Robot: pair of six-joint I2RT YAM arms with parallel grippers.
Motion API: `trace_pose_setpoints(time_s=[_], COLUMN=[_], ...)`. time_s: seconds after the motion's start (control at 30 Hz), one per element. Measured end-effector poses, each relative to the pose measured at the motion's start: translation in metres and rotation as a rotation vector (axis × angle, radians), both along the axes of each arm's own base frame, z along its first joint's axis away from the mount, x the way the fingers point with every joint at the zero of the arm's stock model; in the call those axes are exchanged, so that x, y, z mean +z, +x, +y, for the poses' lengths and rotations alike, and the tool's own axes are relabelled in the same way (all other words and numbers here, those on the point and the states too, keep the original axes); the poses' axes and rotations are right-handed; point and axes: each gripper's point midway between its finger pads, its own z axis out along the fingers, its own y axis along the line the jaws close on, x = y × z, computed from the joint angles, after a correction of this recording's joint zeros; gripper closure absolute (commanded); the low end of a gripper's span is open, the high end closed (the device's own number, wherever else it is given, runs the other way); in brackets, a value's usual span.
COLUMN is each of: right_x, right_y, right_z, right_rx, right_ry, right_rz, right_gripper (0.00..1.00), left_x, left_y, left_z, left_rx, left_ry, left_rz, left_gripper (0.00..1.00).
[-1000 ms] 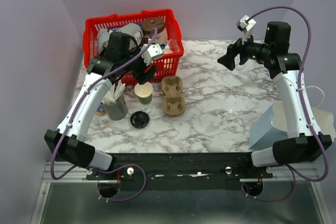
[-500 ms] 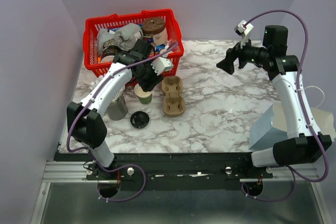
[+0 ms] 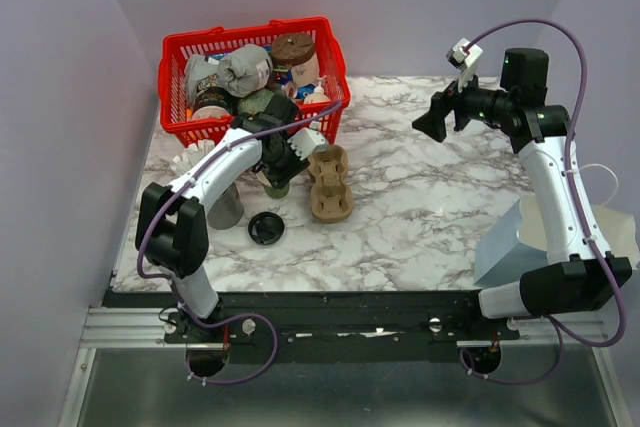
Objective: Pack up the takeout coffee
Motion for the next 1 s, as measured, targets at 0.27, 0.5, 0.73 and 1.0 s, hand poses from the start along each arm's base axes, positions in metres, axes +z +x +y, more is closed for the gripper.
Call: trace_pose_setpoints(time_s=[0.27, 0.5, 0.73, 1.0], right_x=[0.0, -0.006, -0.007, -0.007], right_y=[0.0, -0.001, -0.001, 0.004], right_z=[0.0, 0.0, 0.0, -0.009], right_rx=[0.001, 0.0, 0.0, -0.098], right_ry=[0.0, -0.001, -0.001, 0.001], right_rz=[0.001, 0.016, 0.019, 0.05], right_gripper=[0.0, 0.0, 0.0, 0.0], left_x=[-0.002, -0.005, 0.007, 0.097], left_y=[0.004, 0.0, -0.014, -0.047], left_z=[-0.003, -0.004, -0.002, -0.054], left_rx=[0.011, 0.012, 0.005, -0.174], left_ry=[-0.008, -0.001, 0.003, -0.126], left_rz=[-0.016, 0.003, 0.034, -0.089], left_gripper=[0.82, 1.0, 1.0, 1.0])
